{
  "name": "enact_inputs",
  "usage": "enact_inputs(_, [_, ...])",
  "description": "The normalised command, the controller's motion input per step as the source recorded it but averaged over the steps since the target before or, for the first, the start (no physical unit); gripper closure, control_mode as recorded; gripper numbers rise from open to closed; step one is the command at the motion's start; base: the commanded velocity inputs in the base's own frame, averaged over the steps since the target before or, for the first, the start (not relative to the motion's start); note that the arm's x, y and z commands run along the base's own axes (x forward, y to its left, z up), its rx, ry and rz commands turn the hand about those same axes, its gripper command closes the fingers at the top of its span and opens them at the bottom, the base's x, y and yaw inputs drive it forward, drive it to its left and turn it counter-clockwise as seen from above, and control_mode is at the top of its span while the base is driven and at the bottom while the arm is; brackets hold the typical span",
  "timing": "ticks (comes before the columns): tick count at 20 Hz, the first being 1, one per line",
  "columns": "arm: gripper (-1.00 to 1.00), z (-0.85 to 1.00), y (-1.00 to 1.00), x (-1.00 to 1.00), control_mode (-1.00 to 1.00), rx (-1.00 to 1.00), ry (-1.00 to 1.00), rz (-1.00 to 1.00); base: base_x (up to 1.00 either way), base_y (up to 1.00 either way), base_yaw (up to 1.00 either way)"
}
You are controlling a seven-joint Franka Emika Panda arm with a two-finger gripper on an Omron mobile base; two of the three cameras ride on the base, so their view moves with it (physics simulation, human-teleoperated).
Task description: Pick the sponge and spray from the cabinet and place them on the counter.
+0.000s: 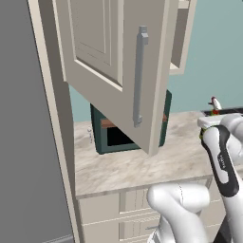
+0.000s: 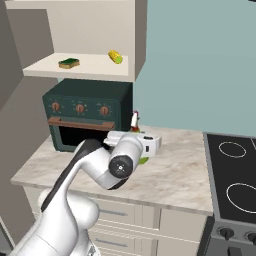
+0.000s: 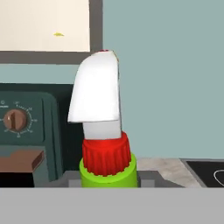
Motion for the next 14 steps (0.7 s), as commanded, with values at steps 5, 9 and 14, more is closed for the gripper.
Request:
enact_inputs(5, [1.00,-0.26,-0.26,0.37,-1.00,-0.06,0.05,0.00,0.00,0.00,0.00])
enact_inputs(9, [1.00,-0.17,-0.29,0.26,-1.00,-0.06,0.06,0.00,0.00,0.00,0.00])
enact_inputs(14, [1.00,-0.26,-0.33,0.22,-1.00,-0.01,0.01,0.00,0.00,0.00,0.00])
